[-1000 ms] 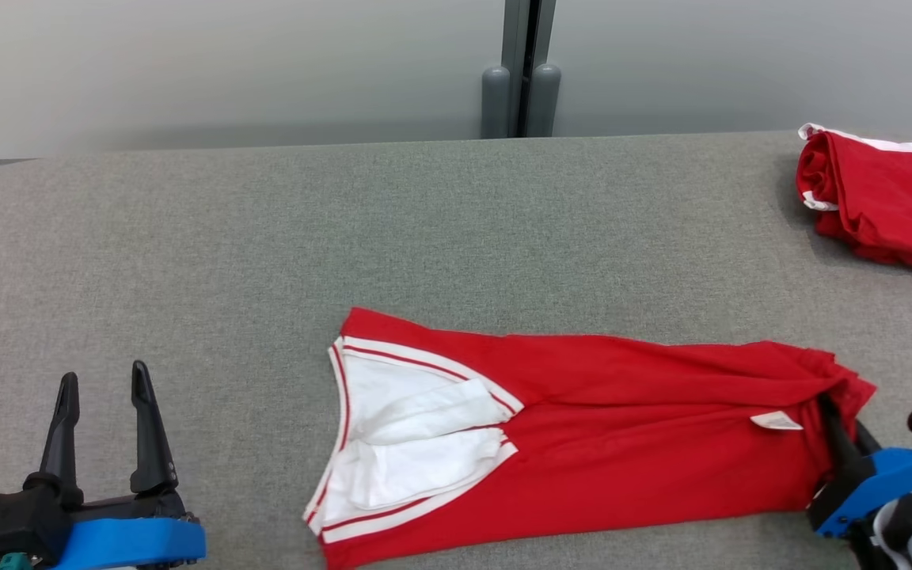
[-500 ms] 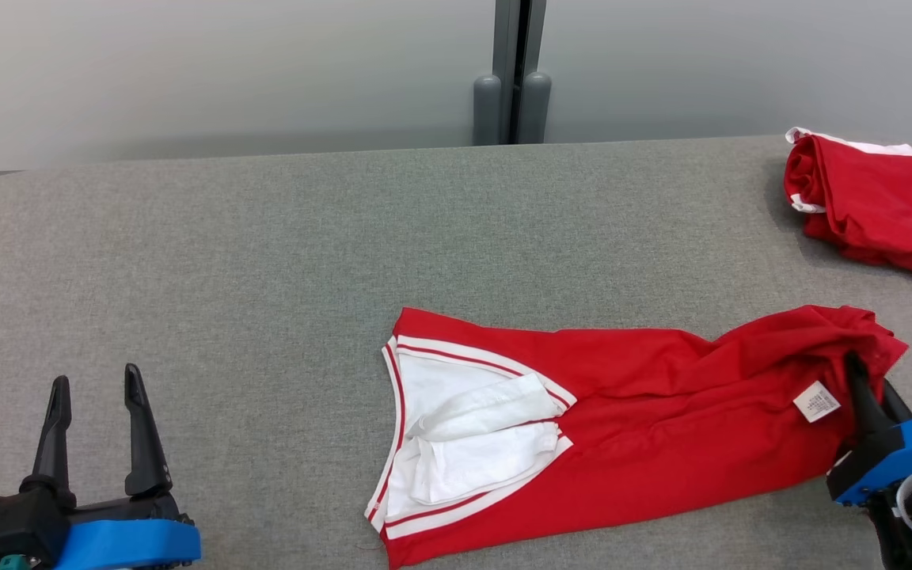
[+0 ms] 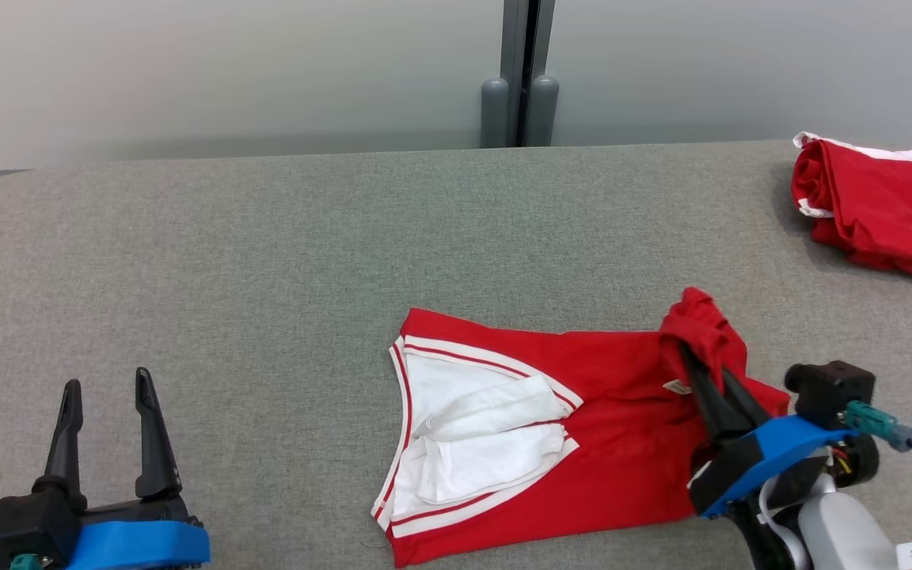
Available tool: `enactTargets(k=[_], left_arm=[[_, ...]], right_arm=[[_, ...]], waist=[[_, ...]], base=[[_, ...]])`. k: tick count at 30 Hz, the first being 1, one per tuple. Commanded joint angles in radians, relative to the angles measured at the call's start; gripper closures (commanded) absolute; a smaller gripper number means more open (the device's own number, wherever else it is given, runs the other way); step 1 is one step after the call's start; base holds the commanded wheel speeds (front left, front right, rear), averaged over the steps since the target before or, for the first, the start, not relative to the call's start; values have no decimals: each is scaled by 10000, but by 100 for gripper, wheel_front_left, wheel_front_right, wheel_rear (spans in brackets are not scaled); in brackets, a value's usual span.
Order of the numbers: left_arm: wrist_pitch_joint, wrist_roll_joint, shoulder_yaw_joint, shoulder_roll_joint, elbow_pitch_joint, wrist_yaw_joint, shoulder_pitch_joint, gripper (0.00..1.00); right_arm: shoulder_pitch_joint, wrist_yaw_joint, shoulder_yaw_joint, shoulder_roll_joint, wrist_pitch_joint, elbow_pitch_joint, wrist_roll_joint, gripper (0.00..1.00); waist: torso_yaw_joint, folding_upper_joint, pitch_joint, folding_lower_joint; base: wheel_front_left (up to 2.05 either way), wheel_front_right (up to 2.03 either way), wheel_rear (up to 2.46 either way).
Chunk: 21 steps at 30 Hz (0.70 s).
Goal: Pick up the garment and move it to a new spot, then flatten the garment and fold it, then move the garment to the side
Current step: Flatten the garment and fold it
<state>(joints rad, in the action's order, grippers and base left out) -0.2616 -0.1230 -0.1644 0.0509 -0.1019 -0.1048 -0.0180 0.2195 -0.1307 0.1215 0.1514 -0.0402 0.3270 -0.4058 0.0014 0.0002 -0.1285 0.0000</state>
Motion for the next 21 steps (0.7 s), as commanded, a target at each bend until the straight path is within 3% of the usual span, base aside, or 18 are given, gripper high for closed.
enactTargets(k=[1, 10, 21], left_arm=[[-43, -52, 53, -6, -28, 53, -41, 0], [-43, -106, 282, -8, -203, 82, 115, 0], [-43, -167, 455, -9, -414, 47, 258, 0]], right_arm=[[50, -2, 262, -212, 102, -134, 51, 100], [530, -2, 1499, -903, 12, 147, -219, 100], [1359, -2, 3210, -1002, -538, 886, -1406, 100]], waist=[[73, -2, -11, 0], [447, -2, 6, 0], [906, -2, -38, 0]], base=[[0, 0, 0], [0, 0, 0], [0, 0, 0]])
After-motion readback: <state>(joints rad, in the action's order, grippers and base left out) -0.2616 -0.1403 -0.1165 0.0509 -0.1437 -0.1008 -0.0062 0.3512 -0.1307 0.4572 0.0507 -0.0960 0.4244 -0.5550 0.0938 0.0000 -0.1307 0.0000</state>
